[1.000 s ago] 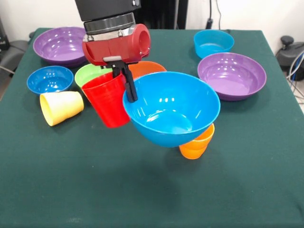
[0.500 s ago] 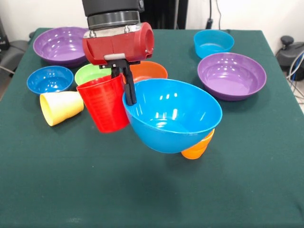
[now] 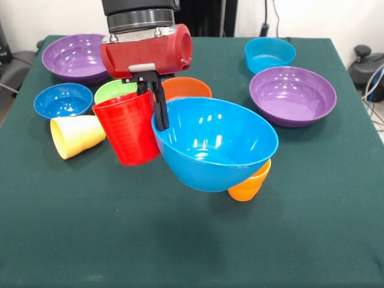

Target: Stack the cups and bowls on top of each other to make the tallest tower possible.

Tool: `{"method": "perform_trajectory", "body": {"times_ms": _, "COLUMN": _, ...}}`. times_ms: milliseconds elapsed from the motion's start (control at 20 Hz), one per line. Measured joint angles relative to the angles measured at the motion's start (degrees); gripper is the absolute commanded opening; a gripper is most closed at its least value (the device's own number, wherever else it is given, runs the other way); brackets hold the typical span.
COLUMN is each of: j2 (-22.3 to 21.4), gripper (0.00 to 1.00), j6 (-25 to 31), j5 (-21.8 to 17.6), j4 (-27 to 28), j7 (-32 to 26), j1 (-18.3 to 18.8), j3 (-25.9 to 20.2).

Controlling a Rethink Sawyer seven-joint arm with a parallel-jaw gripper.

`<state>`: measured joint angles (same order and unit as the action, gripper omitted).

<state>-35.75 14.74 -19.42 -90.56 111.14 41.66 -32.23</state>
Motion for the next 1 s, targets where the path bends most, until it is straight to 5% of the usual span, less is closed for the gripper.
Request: {"method": "perform_trajectory", "body": {"times_ms": 1000, "j2": 0.2, "gripper": 0.0, "j6": -3.3, "j5": 1.1, "j4": -4.1, "j7": 0.0, "j1": 3.5, "j3": -4.0}}
